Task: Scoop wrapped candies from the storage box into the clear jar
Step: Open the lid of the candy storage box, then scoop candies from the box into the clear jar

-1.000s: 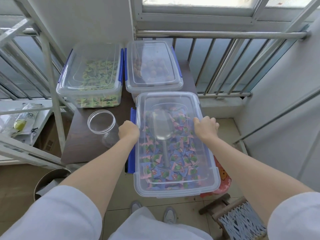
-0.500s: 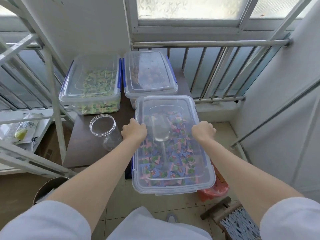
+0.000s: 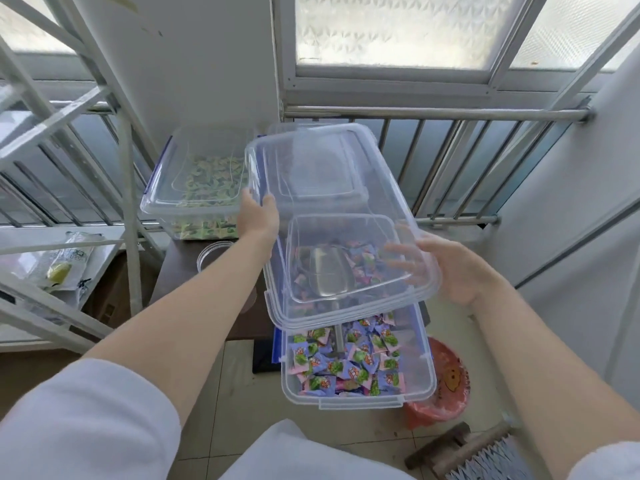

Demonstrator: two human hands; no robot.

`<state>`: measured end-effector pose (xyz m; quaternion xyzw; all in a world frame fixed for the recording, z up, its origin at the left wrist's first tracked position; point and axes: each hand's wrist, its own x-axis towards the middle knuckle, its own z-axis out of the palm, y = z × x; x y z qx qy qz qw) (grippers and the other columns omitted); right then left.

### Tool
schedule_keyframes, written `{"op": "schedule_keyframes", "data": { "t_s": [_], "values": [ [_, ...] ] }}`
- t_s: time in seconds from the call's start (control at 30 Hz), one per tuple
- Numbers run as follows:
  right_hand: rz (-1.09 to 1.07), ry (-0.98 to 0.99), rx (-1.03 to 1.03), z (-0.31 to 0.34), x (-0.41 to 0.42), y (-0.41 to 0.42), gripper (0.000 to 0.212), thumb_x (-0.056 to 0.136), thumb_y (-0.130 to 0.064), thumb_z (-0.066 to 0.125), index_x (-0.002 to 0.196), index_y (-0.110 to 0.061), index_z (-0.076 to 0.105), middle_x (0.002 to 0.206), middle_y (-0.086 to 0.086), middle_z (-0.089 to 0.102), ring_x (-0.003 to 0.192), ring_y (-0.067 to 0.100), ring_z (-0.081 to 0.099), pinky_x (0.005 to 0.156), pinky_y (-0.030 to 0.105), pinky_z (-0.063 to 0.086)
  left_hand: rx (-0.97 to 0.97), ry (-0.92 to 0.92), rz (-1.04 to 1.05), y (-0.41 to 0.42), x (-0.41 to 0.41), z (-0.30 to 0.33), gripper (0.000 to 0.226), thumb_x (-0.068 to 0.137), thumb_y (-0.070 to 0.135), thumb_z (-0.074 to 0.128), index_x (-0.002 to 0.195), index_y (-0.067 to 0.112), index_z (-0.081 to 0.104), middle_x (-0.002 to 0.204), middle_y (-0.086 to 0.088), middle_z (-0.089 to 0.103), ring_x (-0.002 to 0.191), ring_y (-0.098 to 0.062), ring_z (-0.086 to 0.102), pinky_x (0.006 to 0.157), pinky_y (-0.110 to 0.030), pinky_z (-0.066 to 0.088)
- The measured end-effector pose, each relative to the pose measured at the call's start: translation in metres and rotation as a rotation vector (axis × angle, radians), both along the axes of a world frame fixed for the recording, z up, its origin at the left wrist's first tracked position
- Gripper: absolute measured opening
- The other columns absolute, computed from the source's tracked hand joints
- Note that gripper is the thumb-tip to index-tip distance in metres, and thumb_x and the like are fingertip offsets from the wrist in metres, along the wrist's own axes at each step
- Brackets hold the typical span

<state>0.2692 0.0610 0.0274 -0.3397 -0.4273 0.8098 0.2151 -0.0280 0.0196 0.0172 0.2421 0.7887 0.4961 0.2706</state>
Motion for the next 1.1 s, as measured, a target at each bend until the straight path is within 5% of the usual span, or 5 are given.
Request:
{"op": "schedule_keyframes", "data": {
  "t_s": [0.3, 0.43, 0.6, 0.77, 1.1],
  "values": [
    [-0.216, 0.058, -0.066, -0.01, -0.099, 0.049, 0.013, 0.075, -0.005, 0.059, 0.082, -0.013, 0.066, 0.086, 0.005, 0.076, 0.056, 0.018, 0.068, 0.045, 0.023, 0.054, -0.096, 0.413, 0.017, -0.045, -0.073, -0.016, 0.047, 0.094, 0.021, 0.038, 0.14, 0.015, 0.045, 0.14, -0.011, 0.053, 0.13, -0.031, 0.043, 0.108, -0.042, 0.031],
    [-0.199, -0.01, -0.118, -0.01, -0.162, 0.072, 0.058, 0.094, -0.011, 0.04, 0.044, -0.01, 0.07, 0.051, 0.001, 0.068, 0.035, 0.008, 0.057, 0.033, 0.016, 0.043, -0.363, 0.455, -0.227, -0.09, -0.095, -0.052, 0.076, 0.074, 0.043, 0.067, 0.141, 0.018, 0.042, 0.145, -0.012, 0.042, 0.135, -0.032, 0.034, 0.111, -0.044, 0.028],
    [-0.404, -0.339, -0.057, -0.022, -0.202, 0.089, 0.008, 0.09, -0.005, 0.053, 0.082, -0.005, 0.051, 0.086, 0.011, 0.058, 0.066, 0.021, 0.061, 0.06, 0.025, 0.046, -0.334, 0.192, -0.293, -0.115, -0.094, -0.084, 0.127, 0.045, 0.05, 0.08, 0.15, 0.022, 0.015, 0.151, -0.001, 0.029, 0.138, -0.024, 0.029, 0.109, -0.042, 0.032],
    [-0.502, -0.908, 0.298, -0.049, -0.187, 0.081, 0.051, 0.083, -0.017, 0.058, 0.13, -0.003, 0.043, 0.133, 0.017, 0.047, 0.117, 0.035, 0.048, 0.084, 0.038, 0.042, -0.249, 0.095, -0.301, -0.118, -0.091, -0.105, 0.11, 0.052, 0.04, 0.085, 0.142, 0.031, 0.022, 0.143, 0.012, 0.041, 0.124, -0.012, 0.042, 0.09, -0.028, 0.035],
    [0.023, -1.186, 0.325, -0.103, -0.122, -0.048, 0.049, 0.064, -0.056, 0.058, 0.082, -0.01, 0.058, 0.059, -0.001, 0.054, 0.055, 0.018, 0.053, 0.053, 0.028, 0.038, -0.058, 0.215, -0.291, -0.097, -0.087, -0.094, 0.085, 0.055, 0.038, 0.083, 0.126, 0.04, 0.036, 0.122, 0.022, 0.049, 0.11, -0.005, 0.048, 0.086, -0.026, 0.035]
  ]
}}
